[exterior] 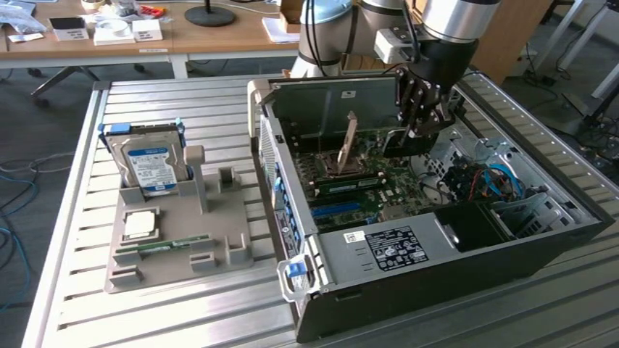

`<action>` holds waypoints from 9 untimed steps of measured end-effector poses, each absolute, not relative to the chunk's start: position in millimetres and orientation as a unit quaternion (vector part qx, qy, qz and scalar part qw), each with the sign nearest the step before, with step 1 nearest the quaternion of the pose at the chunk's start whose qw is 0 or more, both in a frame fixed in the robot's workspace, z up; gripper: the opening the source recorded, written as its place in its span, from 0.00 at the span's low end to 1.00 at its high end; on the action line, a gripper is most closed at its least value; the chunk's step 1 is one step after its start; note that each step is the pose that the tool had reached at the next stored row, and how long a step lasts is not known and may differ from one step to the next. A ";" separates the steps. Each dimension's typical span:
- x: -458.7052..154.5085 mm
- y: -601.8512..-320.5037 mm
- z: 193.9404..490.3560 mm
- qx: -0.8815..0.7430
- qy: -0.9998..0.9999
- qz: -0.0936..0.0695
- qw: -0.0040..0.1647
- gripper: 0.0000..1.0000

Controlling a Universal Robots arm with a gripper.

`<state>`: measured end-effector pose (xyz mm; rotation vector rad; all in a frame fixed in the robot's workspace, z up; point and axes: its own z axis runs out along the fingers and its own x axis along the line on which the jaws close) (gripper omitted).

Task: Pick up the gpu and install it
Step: 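Insert the gpu into the slot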

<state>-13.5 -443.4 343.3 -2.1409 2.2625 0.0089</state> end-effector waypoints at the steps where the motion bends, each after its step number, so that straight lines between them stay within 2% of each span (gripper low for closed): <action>1: -13.5 -443.4 343.3 -0.687 0.726 0.003 0.013 0.27; 9: -13.9 -443.4 337.2 -0.687 0.726 0.003 0.013 0.27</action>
